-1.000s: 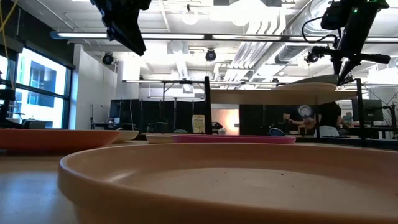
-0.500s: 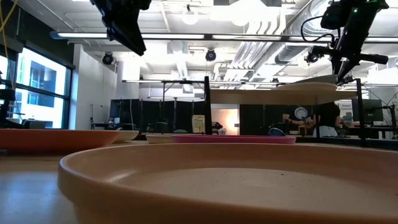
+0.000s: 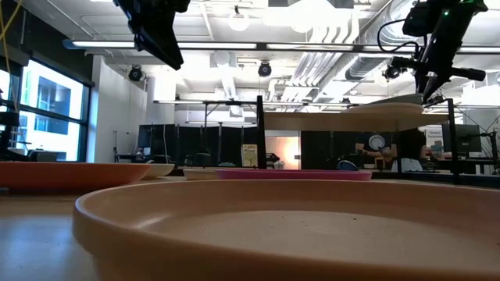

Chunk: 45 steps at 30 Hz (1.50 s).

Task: Place and stack plates onto a shelf
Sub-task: Stack the blue plate on top of the white plate on the shelf

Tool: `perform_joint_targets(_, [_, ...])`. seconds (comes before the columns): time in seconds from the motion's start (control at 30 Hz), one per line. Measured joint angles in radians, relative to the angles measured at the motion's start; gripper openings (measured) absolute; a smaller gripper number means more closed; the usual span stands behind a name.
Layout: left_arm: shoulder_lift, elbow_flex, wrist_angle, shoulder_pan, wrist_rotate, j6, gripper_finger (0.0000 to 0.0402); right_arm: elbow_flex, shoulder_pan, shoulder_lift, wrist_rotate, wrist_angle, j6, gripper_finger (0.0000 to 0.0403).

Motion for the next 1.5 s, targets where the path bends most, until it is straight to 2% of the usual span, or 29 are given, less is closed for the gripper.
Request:
perform_joint_targets(0.33, [0.000,0.000,0.000,0.000,0.000,0.000,0.0117,0.000,0.000,0.000,-0.007,0.000,0.034,0.0011])
perform_joint_targets(0.67, [0.000,0.000,0.000,0.000,0.000,0.000,0.0117,0.000,0.000,0.000,-0.028,0.007,-0.021,0.0126])
perform_joint_targets(0.83, [0.000,0.000,0.000,0.000,0.000,0.000,0.0117,0.000,0.000,-0.002,-0.053,0.010,-0.103,0.0155])
perform_joint_targets(1.3, [0.000,0.000,0.000,0.000,0.000,0.000,0.0117,0.000,0.000,-0.002,-0.053,-0.033,-0.120,0.0149])
perform_joint_targets(1.5, [0.000,0.000,0.000,0.000,0.000,0.000,0.0117,0.000,0.000,-0.002,-0.069,-0.037,-0.056,0.0149])
